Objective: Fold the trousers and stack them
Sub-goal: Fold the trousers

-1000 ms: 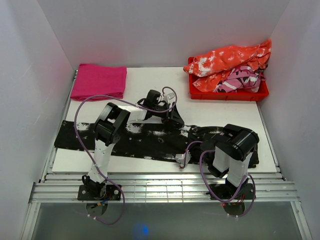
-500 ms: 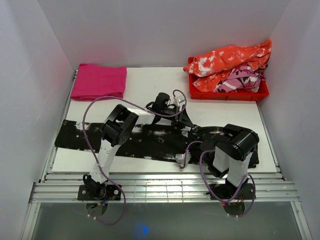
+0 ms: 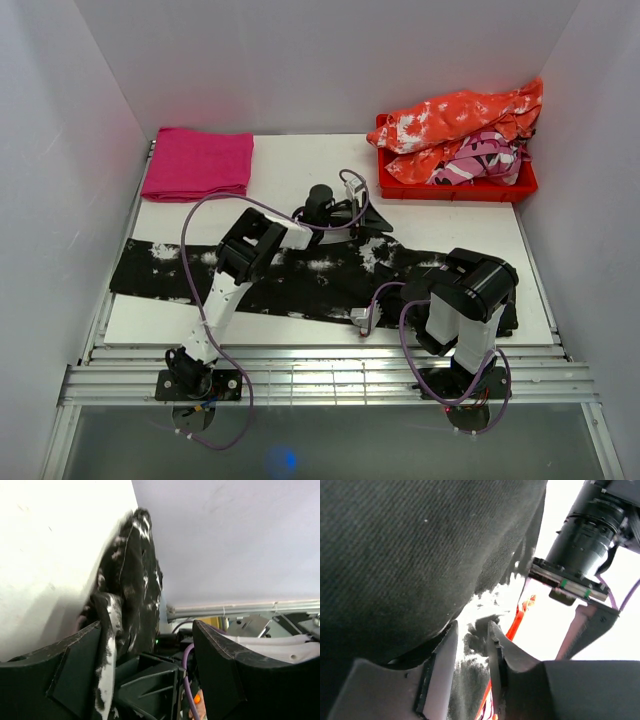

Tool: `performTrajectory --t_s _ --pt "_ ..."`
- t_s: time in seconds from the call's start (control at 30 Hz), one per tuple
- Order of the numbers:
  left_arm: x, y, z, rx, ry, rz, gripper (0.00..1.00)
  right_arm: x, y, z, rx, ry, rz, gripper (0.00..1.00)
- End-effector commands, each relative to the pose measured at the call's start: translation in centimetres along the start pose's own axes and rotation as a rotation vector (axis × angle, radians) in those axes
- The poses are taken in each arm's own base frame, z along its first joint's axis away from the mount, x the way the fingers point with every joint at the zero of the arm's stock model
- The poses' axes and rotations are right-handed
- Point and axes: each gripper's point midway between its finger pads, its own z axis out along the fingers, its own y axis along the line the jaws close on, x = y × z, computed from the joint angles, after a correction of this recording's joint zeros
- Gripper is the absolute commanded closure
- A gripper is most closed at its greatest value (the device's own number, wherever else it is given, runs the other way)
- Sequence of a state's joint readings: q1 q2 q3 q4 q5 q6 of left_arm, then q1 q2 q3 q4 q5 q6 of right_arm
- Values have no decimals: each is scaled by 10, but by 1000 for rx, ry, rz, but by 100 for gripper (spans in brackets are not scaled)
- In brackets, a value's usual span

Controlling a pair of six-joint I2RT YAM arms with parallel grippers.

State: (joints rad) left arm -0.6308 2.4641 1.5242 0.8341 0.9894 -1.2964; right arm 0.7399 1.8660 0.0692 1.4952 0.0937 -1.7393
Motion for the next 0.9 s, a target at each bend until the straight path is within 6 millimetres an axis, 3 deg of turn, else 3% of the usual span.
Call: performTrajectory --t_s 0.0,0.2,0.27,0.33,0.37,0.4,0.43,0.47,0.5,0.53,0.57,0.6,0.63,0.67,0.7,0.73,0.77,0.87 --pt "-59 -35 -17 84 -171 101 21 -4 -11 -64 105 -20 -28 62" --pt "-106 -31 -37 41 -271 191 20 -2 -10 -64 98 -4 -34 42" --pt "-119 -22 -43 -20 -301 238 19 0 -11 -64 101 7 -35 29" --pt "-134 -33 -55 -42 -322 303 19 7 -19 -62 130 42 -34 17" --pt "-135 -27 -60 -93 -311 279 19 10 -23 -62 145 61 -30 14" --pt "-140 -46 -67 -102 -314 379 19 15 -33 -62 183 85 -25 11" --pt "-143 -49 -76 -130 -315 406 19 23 -43 -61 219 125 -16 9" --pt "-140 -43 -83 -190 -294 382 19 27 -46 -60 222 145 -19 8" --pt "-144 -45 -94 -226 -294 466 19 34 -62 -64 277 174 -11 7" --pt "-142 -62 -103 -241 -295 500 19 44 -74 -62 306 217 4 6" --pt "-138 -61 -112 -277 -287 491 19 46 -55 -52 212 219 29 6" --pt "-140 -66 -126 -298 -297 499 19 55 -81 -57 282 245 73 6" --pt "-140 -83 -136 -316 -302 559 19 64 -92 -53 279 272 129 6" --pt "-134 -78 -145 -364 -289 528 19 63 -77 -32 112 248 248 6" --pt "-134 -83 -152 -392 -290 546 19 67 -109 -41 161 235 325 6" --pt "-136 -96 -160 -434 -295 629 19 66 -122 -42 149 203 378 3" --pt "-128 -94 -167 -484 -271 612 19 70 -152 -47 178 195 413 2" --pt "-114 -109 -181 -550 -237 702 18 75 -161 -67 134 204 515 2"
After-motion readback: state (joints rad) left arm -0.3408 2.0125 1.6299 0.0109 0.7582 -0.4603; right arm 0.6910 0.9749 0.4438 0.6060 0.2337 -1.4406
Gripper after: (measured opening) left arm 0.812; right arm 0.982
